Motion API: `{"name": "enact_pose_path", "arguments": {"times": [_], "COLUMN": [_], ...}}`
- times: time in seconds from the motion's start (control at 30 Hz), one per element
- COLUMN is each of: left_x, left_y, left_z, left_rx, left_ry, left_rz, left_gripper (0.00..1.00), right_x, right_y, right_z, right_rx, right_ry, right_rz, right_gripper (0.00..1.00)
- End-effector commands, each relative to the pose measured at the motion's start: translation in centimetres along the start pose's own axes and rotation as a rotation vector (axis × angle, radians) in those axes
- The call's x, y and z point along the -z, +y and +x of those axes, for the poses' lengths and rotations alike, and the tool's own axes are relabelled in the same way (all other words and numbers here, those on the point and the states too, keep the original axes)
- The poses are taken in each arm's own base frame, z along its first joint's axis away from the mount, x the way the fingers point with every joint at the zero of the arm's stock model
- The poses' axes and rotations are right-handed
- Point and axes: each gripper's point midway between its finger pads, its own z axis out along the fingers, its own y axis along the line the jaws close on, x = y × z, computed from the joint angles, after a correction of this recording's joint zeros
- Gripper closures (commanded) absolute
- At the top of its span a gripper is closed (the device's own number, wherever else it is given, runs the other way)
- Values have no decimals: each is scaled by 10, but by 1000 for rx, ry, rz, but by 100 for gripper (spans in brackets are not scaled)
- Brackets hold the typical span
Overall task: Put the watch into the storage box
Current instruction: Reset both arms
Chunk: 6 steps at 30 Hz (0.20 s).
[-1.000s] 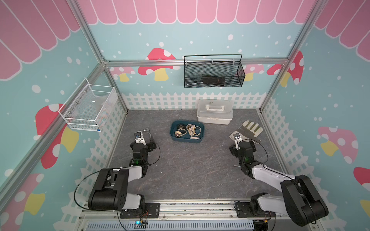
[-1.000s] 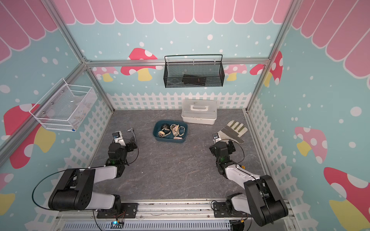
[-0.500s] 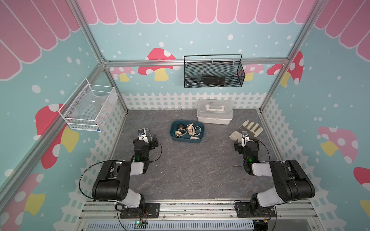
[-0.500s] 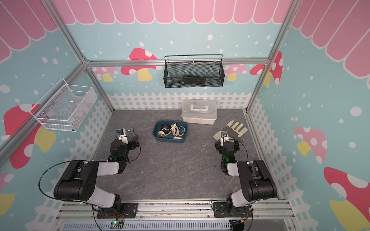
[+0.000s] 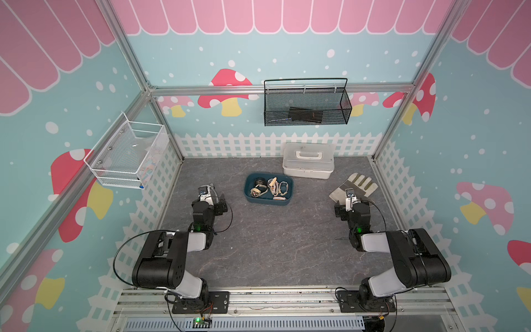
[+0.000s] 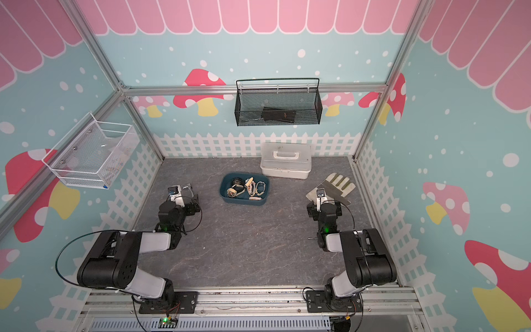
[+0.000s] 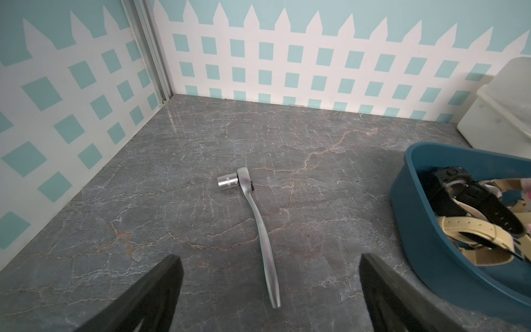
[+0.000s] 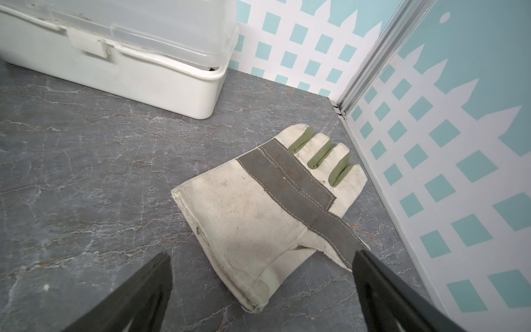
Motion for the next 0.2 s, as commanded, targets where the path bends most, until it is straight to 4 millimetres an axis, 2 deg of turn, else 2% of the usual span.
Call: {"name": "enact_pose_path", "arguments": {"times": [0.0,0.17], "left_x": [-2,-2], "left_y": [-1,-1], "left_z": [-4,-4], "left_rx": [-14,-14], "left_ry": [-6,-6], "left_rz": [9,9], "left_gripper": [1,1], "right_x": [-3,-2], "right_y": [1,1], "right_z": [-6,-5], "right_rx": [-18,-17], "right_ry": [-11,-8], "right_rz": [-6,-6], "right_gripper": [0,0]}}
